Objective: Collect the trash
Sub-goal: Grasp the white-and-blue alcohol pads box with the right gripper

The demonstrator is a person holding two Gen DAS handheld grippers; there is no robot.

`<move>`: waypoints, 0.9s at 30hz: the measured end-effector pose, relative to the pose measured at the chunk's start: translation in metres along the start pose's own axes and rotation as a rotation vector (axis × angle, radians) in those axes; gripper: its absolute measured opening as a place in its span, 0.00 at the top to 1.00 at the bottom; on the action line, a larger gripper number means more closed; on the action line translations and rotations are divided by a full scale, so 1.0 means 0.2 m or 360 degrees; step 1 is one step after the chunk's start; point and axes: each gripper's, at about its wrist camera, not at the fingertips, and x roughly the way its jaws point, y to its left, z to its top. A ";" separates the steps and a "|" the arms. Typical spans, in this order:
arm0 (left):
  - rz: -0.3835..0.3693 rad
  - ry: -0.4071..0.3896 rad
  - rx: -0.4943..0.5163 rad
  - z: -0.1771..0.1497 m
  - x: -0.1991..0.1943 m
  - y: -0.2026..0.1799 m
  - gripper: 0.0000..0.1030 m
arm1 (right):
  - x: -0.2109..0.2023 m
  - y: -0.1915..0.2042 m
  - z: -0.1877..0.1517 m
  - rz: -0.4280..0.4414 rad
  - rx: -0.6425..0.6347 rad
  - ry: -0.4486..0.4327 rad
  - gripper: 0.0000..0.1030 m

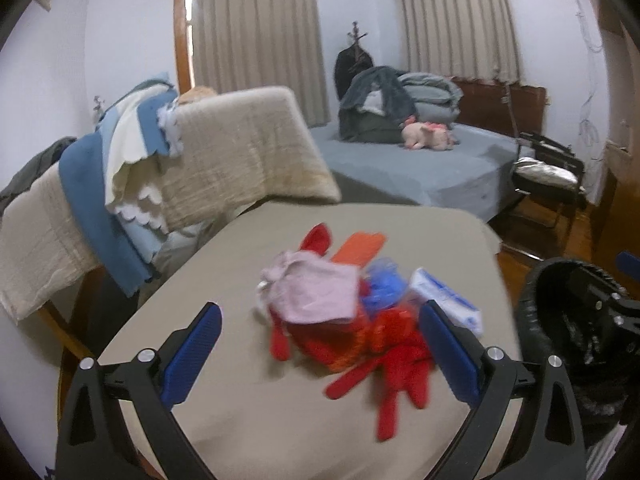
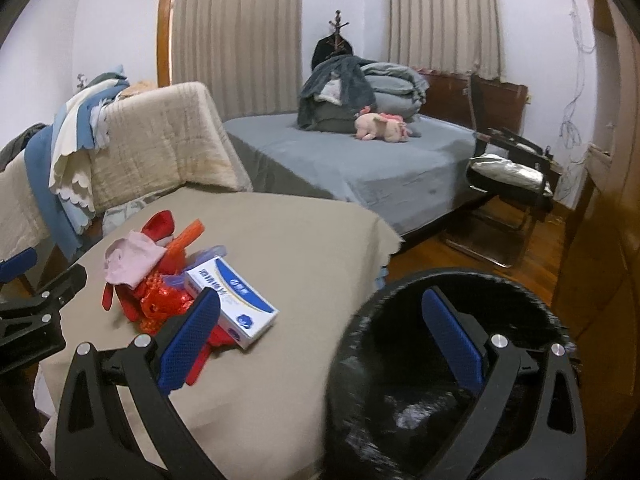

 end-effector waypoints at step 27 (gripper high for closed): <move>0.0017 0.0178 -0.0146 -0.17 0.36 0.29 0.11 | 0.54 0.32 -0.10 0.0167 -0.0229 0.0194 0.27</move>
